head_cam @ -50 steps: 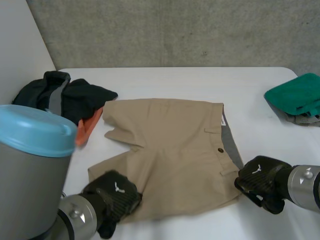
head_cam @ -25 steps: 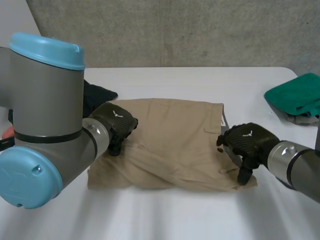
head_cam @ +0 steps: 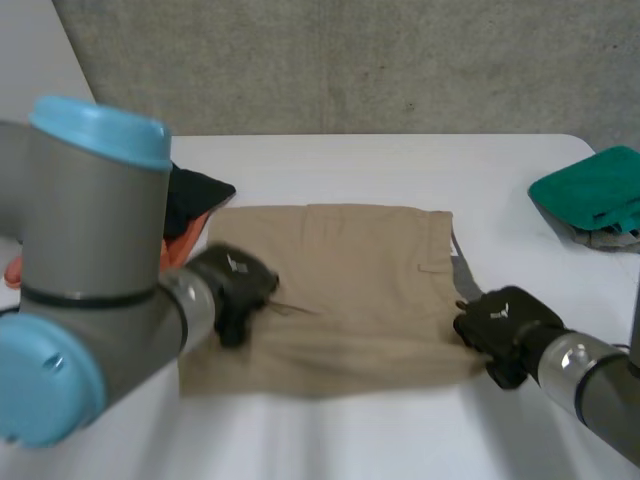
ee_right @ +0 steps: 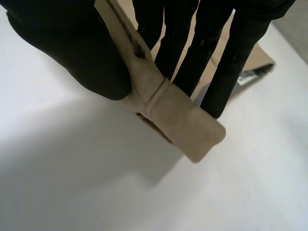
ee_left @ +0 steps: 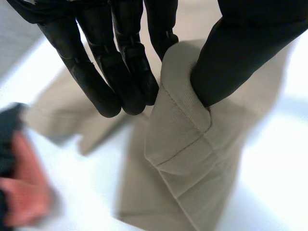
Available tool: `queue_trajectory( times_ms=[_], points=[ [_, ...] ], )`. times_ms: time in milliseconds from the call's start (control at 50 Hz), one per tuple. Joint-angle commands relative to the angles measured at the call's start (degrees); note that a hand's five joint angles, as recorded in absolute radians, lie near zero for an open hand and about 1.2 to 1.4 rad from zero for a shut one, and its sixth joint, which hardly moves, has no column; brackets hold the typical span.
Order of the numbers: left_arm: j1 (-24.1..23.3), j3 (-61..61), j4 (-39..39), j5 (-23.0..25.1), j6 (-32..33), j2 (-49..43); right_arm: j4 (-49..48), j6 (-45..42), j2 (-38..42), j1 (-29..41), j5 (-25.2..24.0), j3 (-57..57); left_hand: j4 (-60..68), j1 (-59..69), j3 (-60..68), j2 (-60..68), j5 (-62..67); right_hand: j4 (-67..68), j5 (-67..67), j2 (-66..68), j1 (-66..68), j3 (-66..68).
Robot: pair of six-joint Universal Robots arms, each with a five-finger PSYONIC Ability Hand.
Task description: Fold the laundry.
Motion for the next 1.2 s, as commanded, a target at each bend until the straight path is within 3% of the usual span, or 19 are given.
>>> queue_trajectory(
  times_ms=[20,80,320,520,640,740,880,900,940,960,1060,1140,1200],
  points=[
    [-2.54,-10.9,-4.83,5.33,0.74,4.33,15.25,-17.61,-5.18,-2.63,-4.66,4.89,11.31,14.28,12.01,11.56,12.47,11.74,11.74,12.91,18.49,12.55],
    [-2.54,-14.16,-4.49,4.63,0.75,6.09,20.8,-21.14,-5.8,-4.74,-6.85,4.72,11.31,14.28,12.01,11.56,12.47,11.74,11.74,12.91,18.49,12.55],
    [1.15,-13.82,3.86,-1.0,1.27,8.12,15.54,-9.2,-4.83,-1.67,-7.39,0.16,11.31,14.28,12.01,11.56,12.47,11.74,11.74,12.91,18.49,12.55],
    [4.4,0.15,8.35,-0.83,6.19,1.27,8.69,-1.37,-0.35,-0.18,-5.11,-9.07,11.31,14.28,12.01,11.56,12.47,11.74,11.74,12.91,18.49,12.55],
    [4.76,13.41,15.11,-0.38,6.9,-8.13,-6.24,1.0,6.93,0.09,-1.24,-14.43,11.31,14.28,12.01,11.56,12.47,11.74,11.74,12.91,18.49,12.55],
    [4.67,30.26,19.24,-2.75,9.52,-20.59,-22.74,2.41,16.41,0.17,6.04,-21.28,11.31,14.28,12.01,11.56,12.47,11.74,11.74,12.91,18.49,12.55],
    [3.88,46.11,19.69,-5.4,12.34,-33.27,-37.97,1.62,27.67,1.75,7.55,-28.05,11.31,14.28,12.01,11.56,12.47,11.74,11.74,12.91,18.49,12.55],
    [3.79,48.48,19.86,-5.66,12.96,-35.11,-40.6,0.4,30.21,2.02,7.73,-29.89,8.33,11.3,9.03,8.58,9.49,4.39,4.39,5.56,11.14,5.2],
    [3.53,50.16,20.3,-5.48,12.96,-36.44,-42.64,-1.18,32.42,2.02,8.43,-31.83,-18.12,-15.16,-17.43,-17.87,-16.97,-22.77,-22.77,-21.6,-16.02,-21.96],
    [3.09,50.78,20.82,-4.87,13.14,-37.23,-43.52,-2.84,34.44,1.93,9.82,-33.84,-57.24,-54.28,-56.55,-56.99,-56.09,-58.26,-58.26,-57.09,-51.51,-57.45],
    [1.5,48.42,22.23,-4.78,13.23,-35.75,-41.95,-3.66,35.43,1.58,14.23,-36.15,-58.69,-55.72,-57.99,-58.44,-57.53,-58.26,-58.26,-57.09,-51.51,-57.45],
    [1.59,42.97,23.99,-5.57,11.91,-30.83,-37.13,1.87,31.39,1.4,13.62,-33.34,-58.69,-55.72,-57.99,-58.44,-57.53,-58.26,-58.26,-57.09,-51.51,-57.45],
    [1.77,37.44,26.71,-5.4,9.28,-26.09,-27.82,6.53,25.25,1.06,11.78,-30.36,-58.69,-55.72,-57.99,-58.44,-57.53,-58.26,-58.26,-57.09,-51.51,-57.45]
  ],
)
